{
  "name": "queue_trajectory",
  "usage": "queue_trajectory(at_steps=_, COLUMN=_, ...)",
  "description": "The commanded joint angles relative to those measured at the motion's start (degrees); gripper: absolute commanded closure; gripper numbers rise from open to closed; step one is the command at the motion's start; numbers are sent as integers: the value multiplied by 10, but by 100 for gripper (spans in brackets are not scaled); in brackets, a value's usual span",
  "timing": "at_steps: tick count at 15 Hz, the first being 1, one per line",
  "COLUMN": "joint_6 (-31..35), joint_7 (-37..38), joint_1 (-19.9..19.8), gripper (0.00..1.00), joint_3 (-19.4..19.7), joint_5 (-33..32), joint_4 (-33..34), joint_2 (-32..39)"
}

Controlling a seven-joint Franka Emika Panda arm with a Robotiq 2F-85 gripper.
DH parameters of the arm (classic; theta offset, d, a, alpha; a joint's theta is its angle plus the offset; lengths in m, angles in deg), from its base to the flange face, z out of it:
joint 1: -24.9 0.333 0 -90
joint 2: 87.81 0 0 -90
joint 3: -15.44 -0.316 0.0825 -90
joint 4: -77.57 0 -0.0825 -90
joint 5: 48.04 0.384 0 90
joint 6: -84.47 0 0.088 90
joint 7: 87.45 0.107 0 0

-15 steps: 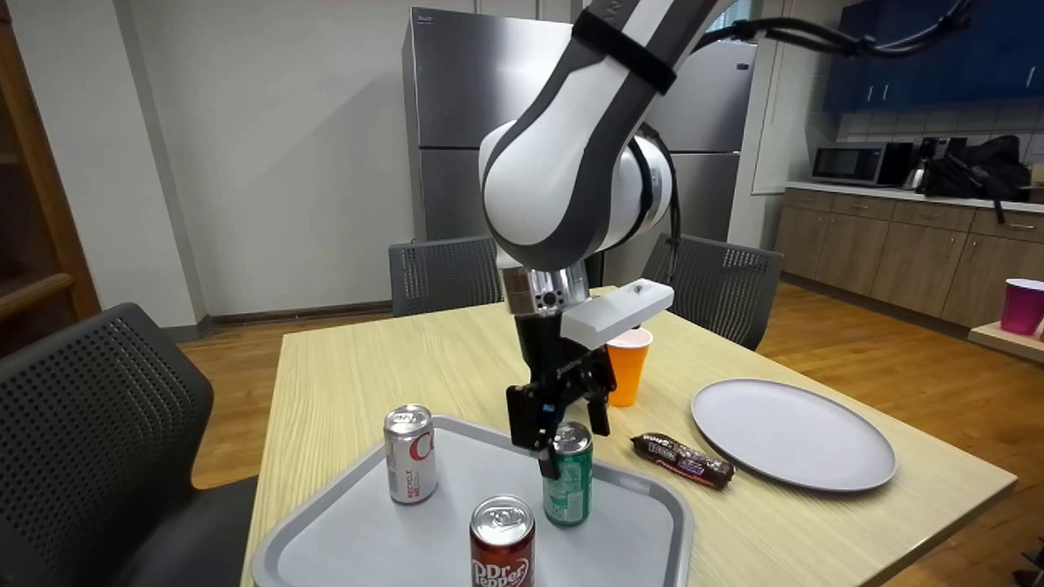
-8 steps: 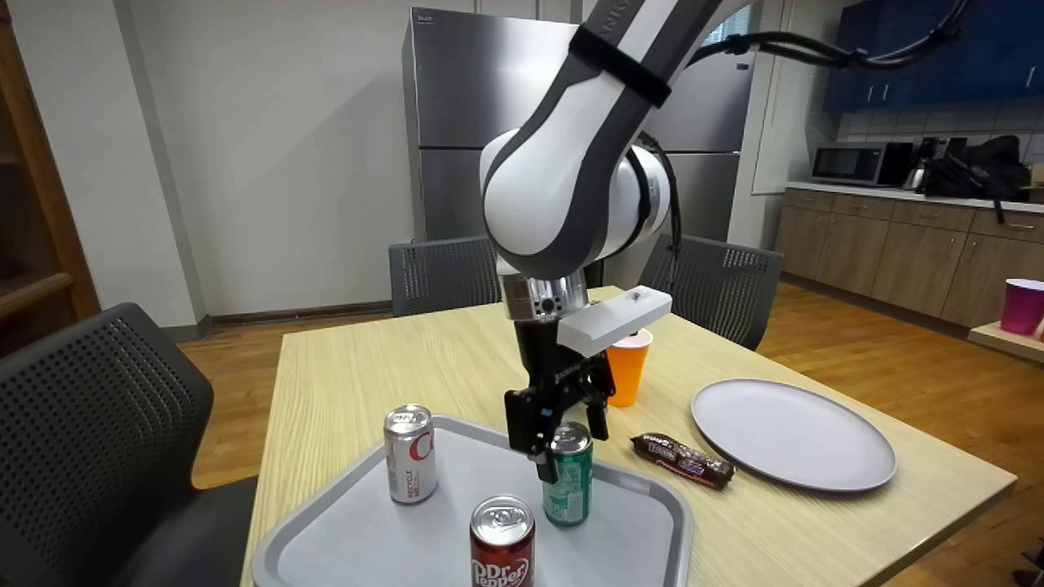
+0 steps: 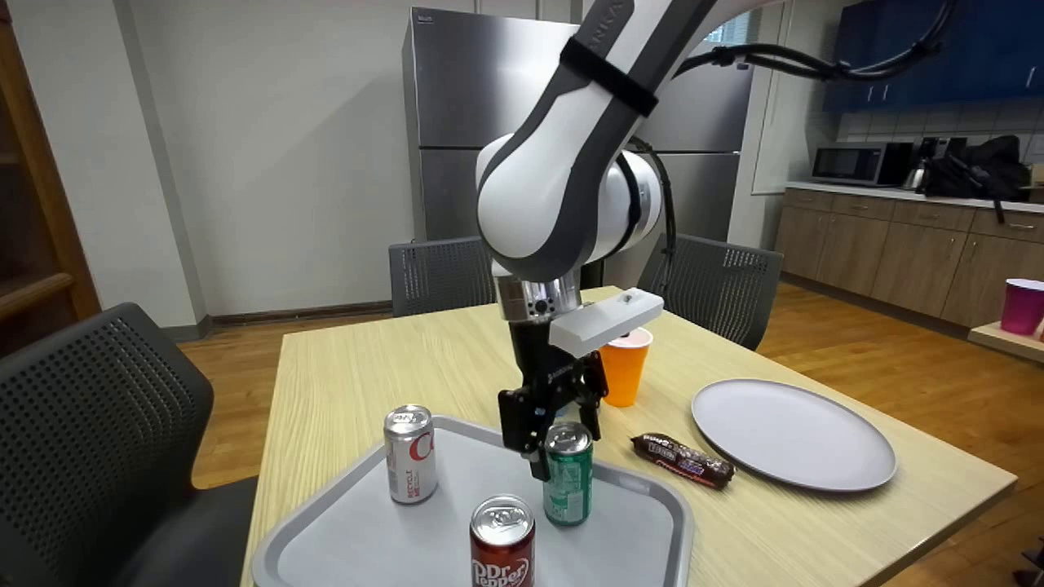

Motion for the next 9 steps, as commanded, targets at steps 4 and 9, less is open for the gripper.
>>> queue_trajectory(at_steps=4, joint_6=-9, joint_7=9, joint_1=7, gripper=55, joint_3=7, joint_5=7, joint_4=10, joint_2=-10)
queue_trajectory(at_steps=9, joint_6=-22, joint_7=-8, joint_1=-3, gripper=62, joint_3=3, joint_5=14, joint_4=3, joint_2=-45)
